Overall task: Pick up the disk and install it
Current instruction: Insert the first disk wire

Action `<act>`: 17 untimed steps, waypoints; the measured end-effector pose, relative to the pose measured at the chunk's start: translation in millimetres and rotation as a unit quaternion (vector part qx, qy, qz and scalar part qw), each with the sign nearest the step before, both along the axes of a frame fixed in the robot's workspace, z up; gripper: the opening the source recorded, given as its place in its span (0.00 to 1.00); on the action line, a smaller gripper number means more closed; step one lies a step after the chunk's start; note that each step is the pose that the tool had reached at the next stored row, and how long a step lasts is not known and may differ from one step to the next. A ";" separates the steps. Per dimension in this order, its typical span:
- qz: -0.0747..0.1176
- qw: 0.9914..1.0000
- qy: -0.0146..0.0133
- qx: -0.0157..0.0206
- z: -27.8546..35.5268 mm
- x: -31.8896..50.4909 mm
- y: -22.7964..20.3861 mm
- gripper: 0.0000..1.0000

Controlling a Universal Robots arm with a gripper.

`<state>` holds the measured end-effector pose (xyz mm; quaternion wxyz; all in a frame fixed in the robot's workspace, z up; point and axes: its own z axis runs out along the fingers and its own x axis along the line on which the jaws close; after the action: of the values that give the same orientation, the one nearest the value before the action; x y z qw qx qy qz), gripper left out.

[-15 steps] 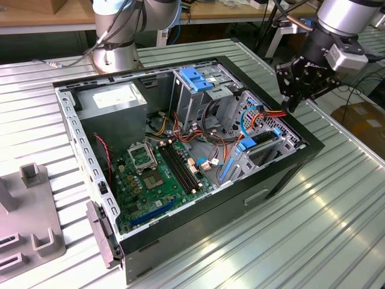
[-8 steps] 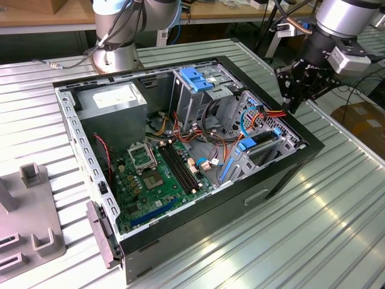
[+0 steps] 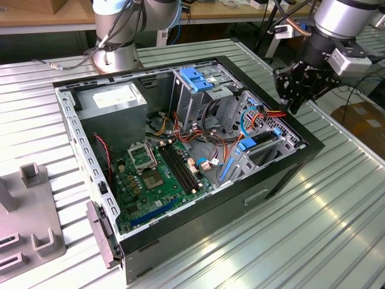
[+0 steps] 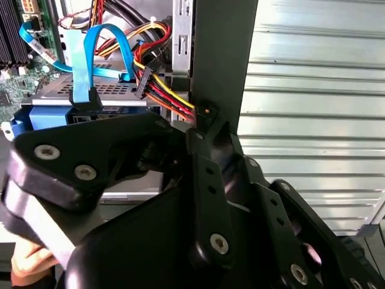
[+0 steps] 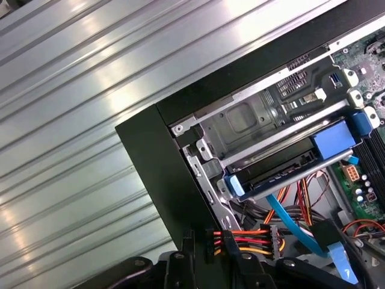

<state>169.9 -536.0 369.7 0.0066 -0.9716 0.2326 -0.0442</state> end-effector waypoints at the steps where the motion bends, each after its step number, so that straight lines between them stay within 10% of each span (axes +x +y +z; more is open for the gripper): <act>1: 0.001 1.000 -0.001 0.000 -0.4 0.0 0.0 0.31; 4: 0.002 1.000 -0.007 -0.002 -1.7 -1.2 0.1 0.31; 17: 0.002 1.000 -0.008 -0.003 -2.3 -1.3 0.0 0.16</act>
<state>168.5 -536.0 367.5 0.0061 -0.9717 0.2302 -0.0529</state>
